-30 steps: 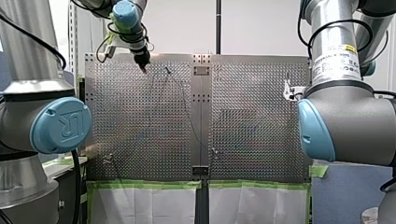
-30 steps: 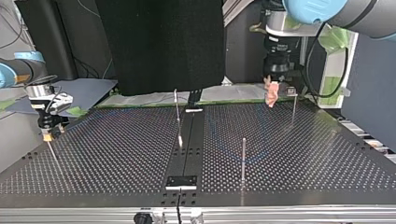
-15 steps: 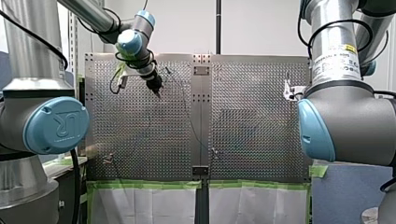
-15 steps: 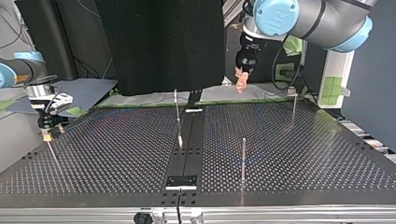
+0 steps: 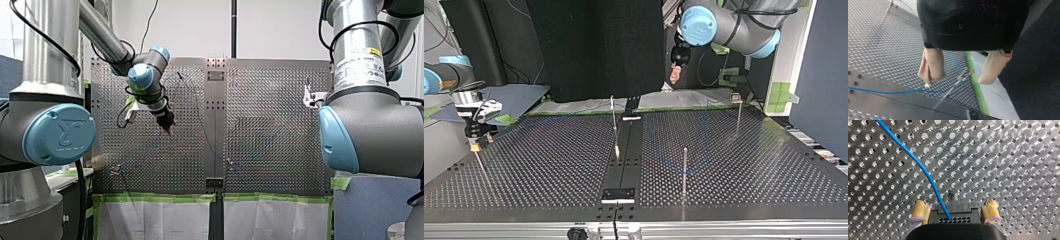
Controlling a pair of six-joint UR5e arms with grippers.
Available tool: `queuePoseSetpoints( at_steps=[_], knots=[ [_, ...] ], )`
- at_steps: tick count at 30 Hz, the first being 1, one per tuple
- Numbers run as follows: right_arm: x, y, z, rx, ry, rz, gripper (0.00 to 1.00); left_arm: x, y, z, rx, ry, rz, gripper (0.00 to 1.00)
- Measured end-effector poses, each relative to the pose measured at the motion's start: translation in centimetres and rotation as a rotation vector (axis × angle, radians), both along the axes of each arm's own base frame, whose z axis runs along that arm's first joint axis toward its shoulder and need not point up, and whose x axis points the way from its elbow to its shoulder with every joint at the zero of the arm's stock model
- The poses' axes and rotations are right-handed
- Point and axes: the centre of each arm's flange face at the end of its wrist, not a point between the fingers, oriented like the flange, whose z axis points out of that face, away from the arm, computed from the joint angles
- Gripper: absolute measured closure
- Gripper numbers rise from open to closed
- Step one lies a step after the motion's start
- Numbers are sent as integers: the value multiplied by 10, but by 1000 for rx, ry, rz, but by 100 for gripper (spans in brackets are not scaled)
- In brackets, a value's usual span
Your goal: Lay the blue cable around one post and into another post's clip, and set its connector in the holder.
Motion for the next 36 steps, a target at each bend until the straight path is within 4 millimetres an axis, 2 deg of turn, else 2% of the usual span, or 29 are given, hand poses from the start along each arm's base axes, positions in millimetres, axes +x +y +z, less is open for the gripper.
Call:
queuePoseSetpoints(
  at_steps=[6, 12, 26, 36],
  knots=[
    [1, 0, 0, 0, -1, 8, 0, -11, 5, -28, 6, 17, 4, 0],
    [1, 1, 0, 1, -1, 13, 0, -24, 10, -47, 2, 19, 9, 0],
    [1, 1, 0, 2, 2, 15, 0, -56, 24, -86, -5, 22, 19, 0],
    [4, 1, -1, 2, 3, 19, 0, -85, 33, -112, -82, 41, 51, 0]
  ],
)
